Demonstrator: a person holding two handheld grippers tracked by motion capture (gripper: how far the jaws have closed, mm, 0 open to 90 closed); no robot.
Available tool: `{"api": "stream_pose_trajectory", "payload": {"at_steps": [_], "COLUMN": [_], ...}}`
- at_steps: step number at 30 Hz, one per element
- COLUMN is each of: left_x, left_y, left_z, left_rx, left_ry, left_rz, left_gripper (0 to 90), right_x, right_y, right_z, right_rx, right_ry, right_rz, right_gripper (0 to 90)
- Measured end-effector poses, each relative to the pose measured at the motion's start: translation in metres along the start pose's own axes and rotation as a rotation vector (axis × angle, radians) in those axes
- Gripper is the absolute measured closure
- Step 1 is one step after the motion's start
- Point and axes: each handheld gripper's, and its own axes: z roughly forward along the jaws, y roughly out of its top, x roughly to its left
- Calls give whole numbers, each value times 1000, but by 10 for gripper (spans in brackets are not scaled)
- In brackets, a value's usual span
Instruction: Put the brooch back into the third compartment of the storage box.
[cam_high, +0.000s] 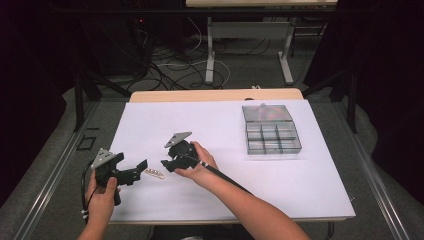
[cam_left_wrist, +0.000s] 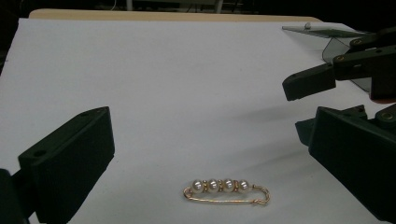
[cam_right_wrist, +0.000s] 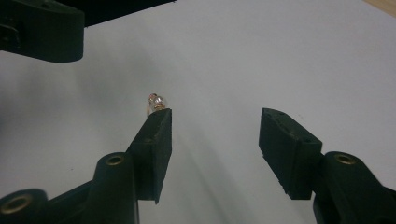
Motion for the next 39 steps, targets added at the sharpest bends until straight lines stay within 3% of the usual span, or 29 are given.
{"api": "stream_pose_trajectory", "payload": {"at_steps": [6,13,15,25,27,34,39], "left_x": [2,7,8,8,8,7,7], "left_y": [-1,-1,-2,-4,-4,-4,-4], "left_z": [1,2,3,7,7,8,8], "left_rx": [22,29,36,69,74,70,73], "left_ry": [37,81,89,94,99,97,100], "left_rz": [5,-20,-32,-4,-7,-9,-13], "left_gripper": [7,8,8,6,6,6,6], "right_x": [5,15,14,21,21,24,25], "right_y": [0,-2,-2,-5,-5,-6,-6], "right_z": [12,25,27,42,44,51,56], "right_rx": [15,52,49,79,74,88,75], "right_ry": [21,39,44,65,74,73,78], "right_rz": [9,17,-7,21,7,35,6], "right_gripper": [520,597,604,641,652,666,683]}}
